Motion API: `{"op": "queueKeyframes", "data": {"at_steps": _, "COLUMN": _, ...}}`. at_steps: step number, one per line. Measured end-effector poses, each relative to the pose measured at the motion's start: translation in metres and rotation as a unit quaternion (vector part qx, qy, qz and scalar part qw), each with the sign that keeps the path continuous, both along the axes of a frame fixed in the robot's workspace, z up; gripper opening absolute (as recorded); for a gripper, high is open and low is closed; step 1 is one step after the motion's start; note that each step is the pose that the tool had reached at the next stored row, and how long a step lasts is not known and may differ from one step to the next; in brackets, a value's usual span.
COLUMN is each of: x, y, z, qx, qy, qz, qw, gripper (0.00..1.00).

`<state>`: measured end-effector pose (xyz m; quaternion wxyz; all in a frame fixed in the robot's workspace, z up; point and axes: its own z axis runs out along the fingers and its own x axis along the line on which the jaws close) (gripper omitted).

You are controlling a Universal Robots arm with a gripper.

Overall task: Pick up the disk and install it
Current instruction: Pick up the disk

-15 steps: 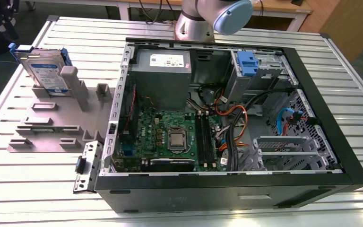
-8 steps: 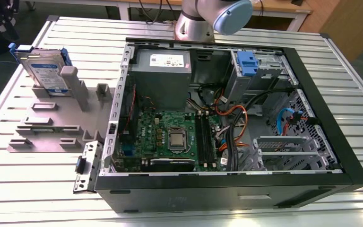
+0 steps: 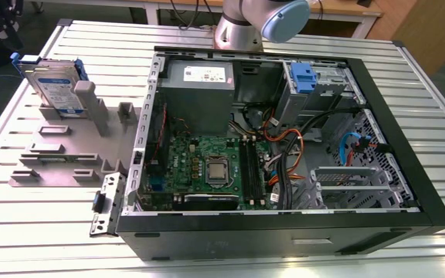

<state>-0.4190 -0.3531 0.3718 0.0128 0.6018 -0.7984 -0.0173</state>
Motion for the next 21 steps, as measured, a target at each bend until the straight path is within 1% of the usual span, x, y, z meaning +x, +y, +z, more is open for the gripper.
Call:
{"op": "queueKeyframes", "data": {"at_steps": 2, "x": 0.0, "y": 0.0, "z": 0.0, "qx": 0.0, "qy": 0.0, "qz": 0.016, "qw": 0.99987, "gripper": 0.11}}
{"op": "queueKeyframes", "data": {"at_steps": 4, "x": 0.0, "y": 0.0, "z": 0.0, "qx": 0.0, "qy": 0.0, "qz": 0.034, "qw": 0.99943, "gripper": 0.11}}
{"op": "queueKeyframes", "data": {"at_steps": 7, "x": 0.0, "y": 0.0, "z": -0.0001, "qx": 0.0, "qy": 0.0, "qz": 0.061, "qw": 0.99816, "gripper": 0.11}}
{"op": "queueKeyframes", "data": {"at_steps": 8, "x": 0.0, "y": 0.0, "z": 0.0, "qx": 0.0001, "qy": 0.0, "qz": 0.067, "qw": 0.99779, "gripper": 0.11}}
{"op": "queueKeyframes", "data": {"at_steps": 10, "x": 0.0, "y": 0.001, "z": -0.0001, "qx": 0.0001, "qy": 0.0, "qz": 0.073, "qw": 0.9973, "gripper": 0.11}}
{"op": "queueKeyframes", "data": {"at_steps": 13, "x": 0.0, "y": 0.0073, "z": -0.0005, "qx": 0.0001, "qy": 0.0, "qz": 0.075, "qw": 0.99719, "gripper": 0.11}}
{"op": "queueKeyframes", "data": {"at_steps": 14, "x": -0.0001, "y": 0.0088, "z": -0.0009, "qx": 0.0001, "qy": 0.0, "qz": 0.075, "qw": 0.99716, "gripper": 0.11}}
{"op": "queueKeyframes", "data": {"at_steps": 15, "x": -0.0009, "y": 0.0091, "z": -0.0017, "qx": 0.0001, "qy": -0.0002, "qz": 0.076, "qw": 0.99711, "gripper": 0.11}}
{"op": "queueKeyframes", "data": {"at_steps": 16, "x": -0.0042, "y": 0.0094, "z": -0.0044, "qx": -0.0001, "qy": -0.0025, "qz": 0.077, "qw": 0.99702, "gripper": 0.11}}
{"op": "queueKeyframes", "data": {"at_steps": 18, "x": -0.0061, "y": 0.0106, "z": -0.0073, "qx": -0.0002, "qy": -0.0055, "qz": 0.078, "qw": 0.99697, "gripper": 0.11}}
{"op": "queueKeyframes", "data": {"at_steps": 19, "x": -0.0113, "y": 0.0166, "z": -0.019, "qx": -0.0009, "qy": -0.0143, "qz": 0.079, "qw": 0.99678, "gripper": 0.11}}
{"op": "queueKeyframes", "data": {"at_steps": 20, "x": -0.0115, "y": 0.0166, "z": -0.0203, "qx": -0.0007, "qy": -0.0144, "qz": 0.079, "qw": 0.99678, "gripper": 0.41}}
{"op": "queueKeyframes", "data": {"at_steps": 21, "x": -0.0118, "y": 0.0168, "z": -0.0218, "qx": -0.0004, "qy": -0.0144, "qz": 0.079, "qw": 0.99677, "gripper": 0.47}}
